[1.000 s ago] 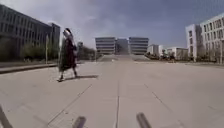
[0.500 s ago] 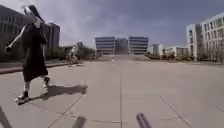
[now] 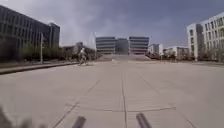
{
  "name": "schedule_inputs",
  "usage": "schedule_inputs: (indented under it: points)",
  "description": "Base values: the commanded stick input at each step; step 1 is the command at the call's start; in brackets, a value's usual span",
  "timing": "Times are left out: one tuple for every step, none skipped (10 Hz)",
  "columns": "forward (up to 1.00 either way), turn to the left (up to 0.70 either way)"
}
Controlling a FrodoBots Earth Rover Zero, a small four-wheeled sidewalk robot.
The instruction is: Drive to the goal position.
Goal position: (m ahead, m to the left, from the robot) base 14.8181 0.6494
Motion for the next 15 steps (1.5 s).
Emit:
schedule_inputs:
  points:
    - [1.00,0.00]
    - [1.00,0.00]
    - [1.00,0.00]
    - [1.00,0.00]
    - [1.00,0.00]
    - [1.00,0.00]
    - [1.00,0.00]
    - [1.00,0.00]
    - [1.00,0.00]
    - [1.00,0.00]
    - [1.00,0.00]
    - [1.00,0.00]
    - [1.00,0.00]
    - [1.00,0.00]
    - [1.00,0.00]
